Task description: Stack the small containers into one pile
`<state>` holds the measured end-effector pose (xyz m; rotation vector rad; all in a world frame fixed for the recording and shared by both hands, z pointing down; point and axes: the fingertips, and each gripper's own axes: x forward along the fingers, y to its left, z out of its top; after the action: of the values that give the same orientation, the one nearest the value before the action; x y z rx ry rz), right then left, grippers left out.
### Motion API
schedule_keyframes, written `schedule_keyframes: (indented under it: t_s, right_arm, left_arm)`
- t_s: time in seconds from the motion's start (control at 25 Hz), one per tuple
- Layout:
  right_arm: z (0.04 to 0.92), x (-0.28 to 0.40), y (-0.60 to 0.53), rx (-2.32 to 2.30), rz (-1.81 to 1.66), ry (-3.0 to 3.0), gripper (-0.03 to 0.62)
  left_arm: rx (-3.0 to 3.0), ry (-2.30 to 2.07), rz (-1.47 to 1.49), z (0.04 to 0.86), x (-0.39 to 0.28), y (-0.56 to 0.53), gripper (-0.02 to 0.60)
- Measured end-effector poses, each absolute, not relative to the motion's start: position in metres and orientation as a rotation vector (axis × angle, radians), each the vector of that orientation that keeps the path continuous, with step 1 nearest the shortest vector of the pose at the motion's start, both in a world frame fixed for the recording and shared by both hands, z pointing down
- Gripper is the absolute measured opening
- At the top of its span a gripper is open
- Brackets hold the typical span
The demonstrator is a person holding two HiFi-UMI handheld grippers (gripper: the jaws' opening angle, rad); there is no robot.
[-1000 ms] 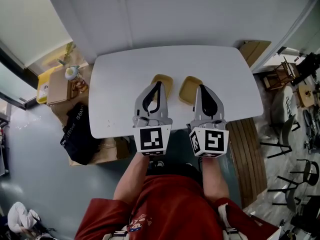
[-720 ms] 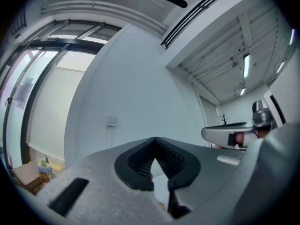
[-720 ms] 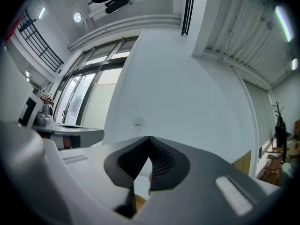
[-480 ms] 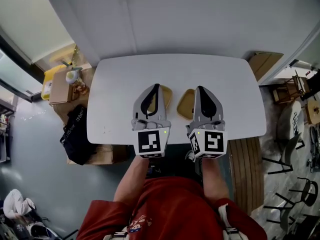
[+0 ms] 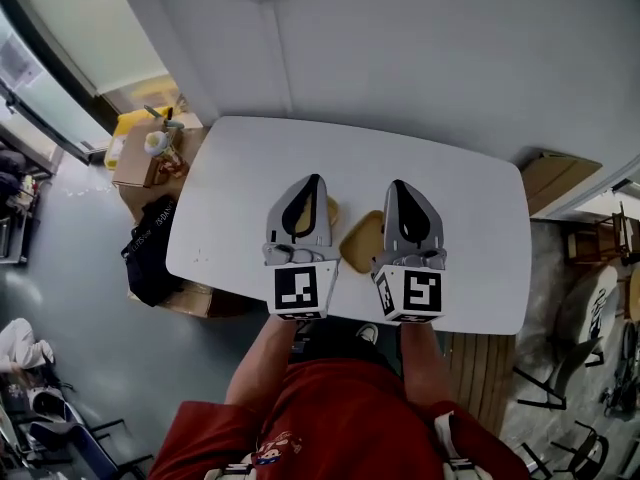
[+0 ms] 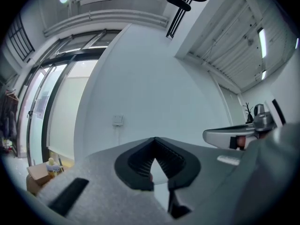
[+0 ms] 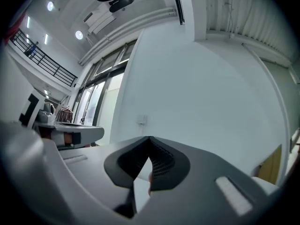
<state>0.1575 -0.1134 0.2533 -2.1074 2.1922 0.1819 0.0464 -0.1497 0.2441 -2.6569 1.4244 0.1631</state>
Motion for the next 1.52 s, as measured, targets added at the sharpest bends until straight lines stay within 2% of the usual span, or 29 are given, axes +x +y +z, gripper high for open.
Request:
schedule_keyframes:
  t_s: [0.44,1.16,1.52]
  right_arm:
    - [0.267,0.186,-0.154,-1.909,0.098,2.361,-0.002]
    - [0.293,0.134,-0.218,-1.825,0.047,2.534,0.000]
    - [0.331,0.107,-0.249,-1.796,-0.043,2.692,0.000]
  left_arm:
    - [-2.514,1.663,0.126,0.252,0.065,-0.167,0.003]
    - [-2.459,1.866,0.124,0.283,0.005,-0.216,0.003]
    - [-2.464,1.984,-0.037,0.322,-0.022,-0.232,0.005]
